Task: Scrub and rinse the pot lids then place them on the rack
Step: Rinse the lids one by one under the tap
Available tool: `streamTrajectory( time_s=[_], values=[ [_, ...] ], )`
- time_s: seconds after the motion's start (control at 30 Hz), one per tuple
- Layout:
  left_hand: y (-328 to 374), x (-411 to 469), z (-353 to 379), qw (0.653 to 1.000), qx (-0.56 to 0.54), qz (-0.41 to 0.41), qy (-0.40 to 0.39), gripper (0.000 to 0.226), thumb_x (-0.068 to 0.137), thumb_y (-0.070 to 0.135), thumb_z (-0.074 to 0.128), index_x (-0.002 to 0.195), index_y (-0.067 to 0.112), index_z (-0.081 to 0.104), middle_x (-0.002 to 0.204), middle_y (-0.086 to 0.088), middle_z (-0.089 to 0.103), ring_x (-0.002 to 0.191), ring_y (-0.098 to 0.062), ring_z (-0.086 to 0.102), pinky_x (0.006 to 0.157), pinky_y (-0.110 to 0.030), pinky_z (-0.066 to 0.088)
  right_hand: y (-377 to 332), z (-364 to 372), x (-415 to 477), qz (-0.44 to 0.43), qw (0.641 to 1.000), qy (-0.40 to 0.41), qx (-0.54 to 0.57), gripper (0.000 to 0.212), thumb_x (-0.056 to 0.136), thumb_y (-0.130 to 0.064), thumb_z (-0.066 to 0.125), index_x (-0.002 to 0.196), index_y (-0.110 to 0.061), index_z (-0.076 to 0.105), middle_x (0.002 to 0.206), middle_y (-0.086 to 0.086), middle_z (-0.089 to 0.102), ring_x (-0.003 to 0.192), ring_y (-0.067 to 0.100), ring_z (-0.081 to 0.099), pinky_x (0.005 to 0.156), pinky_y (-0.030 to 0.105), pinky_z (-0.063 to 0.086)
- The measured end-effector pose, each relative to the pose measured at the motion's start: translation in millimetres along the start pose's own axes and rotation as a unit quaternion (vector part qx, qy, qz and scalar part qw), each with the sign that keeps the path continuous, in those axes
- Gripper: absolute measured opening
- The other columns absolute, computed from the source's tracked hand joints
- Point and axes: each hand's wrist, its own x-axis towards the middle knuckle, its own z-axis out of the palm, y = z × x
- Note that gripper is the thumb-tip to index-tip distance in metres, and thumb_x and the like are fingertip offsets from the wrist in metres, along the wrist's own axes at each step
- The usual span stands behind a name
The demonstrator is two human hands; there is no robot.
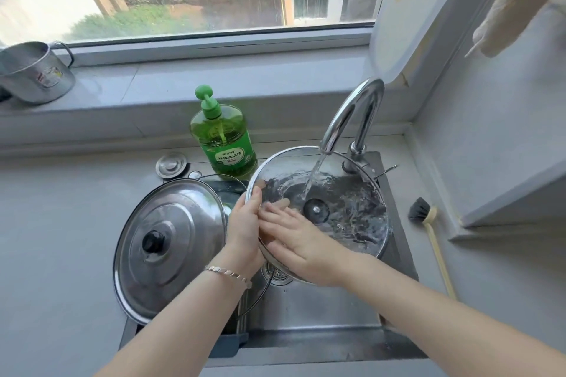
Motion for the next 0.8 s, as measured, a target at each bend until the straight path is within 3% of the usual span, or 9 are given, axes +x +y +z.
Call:
streamTrajectory(
  time_s=[0.13,0.23,0.3,0.4,0.5,0.57,0.63,0.73,0.8],
  values=[
    [9,2,-4,1.0,0.021,0.005,-0.008,0.016,0.099,0.03,0.042,0.108,0.026,0.055,0.096,-0.022,0.069,0.07,-0.033,0.07,0.057,-0.042,0.057,8,-5,-38,-0.029,0.997,-0.044,0.054,0.045,0.099,-0.026,0.034,0.142,-0.014,0.039,0.148,-0.015,0.022,0.141,-0.004,0.005,0.113,0.011,-0.002],
    [16,1,-6,0.999,0.041,0.026,-0.001,0.016,0.1,0.028,0.041,0.107,0.027,0.055,0.099,-0.022,0.068,0.071,-0.032,0.07,0.052,-0.039,0.057,28,-12,-74,0.006,0.999,-0.022,0.048,0.04,0.094,-0.035,0.044,0.125,-0.016,0.06,0.139,-0.014,0.044,0.134,-0.007,0.028,0.111,0.012,0.019],
    [16,2,-6,0.997,0.073,0.021,0.019,0.015,0.099,0.027,0.044,0.112,0.024,0.052,0.099,-0.022,0.067,0.071,-0.031,0.069,0.051,-0.039,0.057,42,-16,-94,0.008,0.999,-0.001,-0.04,0.036,0.085,-0.043,0.054,0.11,-0.02,0.066,0.126,-0.013,0.058,0.119,-0.005,0.046,0.103,0.021,0.039],
    [8,-1,-2,0.992,0.107,-0.046,0.054,0.019,0.1,0.027,0.045,0.114,0.016,0.045,0.095,-0.023,0.062,0.067,-0.031,0.061,0.045,-0.037,0.054,49,-17,-106,0.008,0.984,0.029,-0.173,0.035,0.068,-0.057,0.061,0.086,-0.027,0.057,0.101,-0.011,0.064,0.094,0.004,0.055,0.083,0.026,0.051],
    [-4,-9,5,0.982,0.096,-0.154,0.043,0.022,0.102,0.023,0.039,0.098,0.002,0.043,0.09,-0.024,0.054,0.068,-0.029,0.055,0.041,-0.034,0.05,41,-12,-110,0.007,0.99,0.053,-0.128,0.036,0.069,-0.032,0.071,0.077,-0.026,0.036,0.104,-0.001,0.063,0.091,0.015,0.061,0.078,0.023,0.05],
    [-10,-11,8,0.971,0.126,-0.203,0.029,0.019,0.102,0.018,0.036,0.1,0.0,0.038,0.103,-0.034,0.054,0.091,-0.044,0.06,0.056,-0.048,0.054,33,-17,-115,0.002,0.997,0.054,-0.061,0.016,0.074,-0.019,0.056,0.08,-0.024,0.043,0.087,-0.005,0.063,0.078,0.012,0.06,0.065,0.024,0.05],
    [-11,-13,9,0.961,0.139,-0.238,0.013,0.01,0.1,0.009,0.037,0.102,0.0,0.038,0.107,-0.035,0.054,0.1,-0.047,0.058,0.069,-0.05,0.052,27,-31,-117,0.056,0.996,0.063,-0.026,0.011,0.08,-0.02,0.053,0.081,-0.028,0.046,0.071,-0.012,0.059,0.065,0.003,0.055,0.056,0.021,0.043],
    [-14,-19,13,0.952,0.146,-0.271,-0.002,0.01,0.097,0.005,0.04,0.087,0.006,0.043,0.083,-0.015,0.053,0.076,-0.026,0.055,0.068,-0.033,0.046,28,-61,-112,0.168,0.98,0.067,0.079,0.028,0.083,-0.013,0.066,0.075,-0.028,0.044,0.069,-0.011,0.064,0.069,-0.005,0.061,0.067,0.026,0.049],
    [-19,-25,8,0.925,0.293,-0.233,-0.061,0.019,0.099,0.024,0.043,0.101,0.008,0.053,0.096,-0.005,0.056,0.093,-0.026,0.057,0.08,-0.033,0.043,29,-84,-101,0.192,0.969,0.041,0.15,0.03,0.08,-0.005,0.069,0.074,-0.028,0.051,0.074,-0.003,0.07,0.077,0.006,0.068,0.076,0.028,0.052]
  ],
)
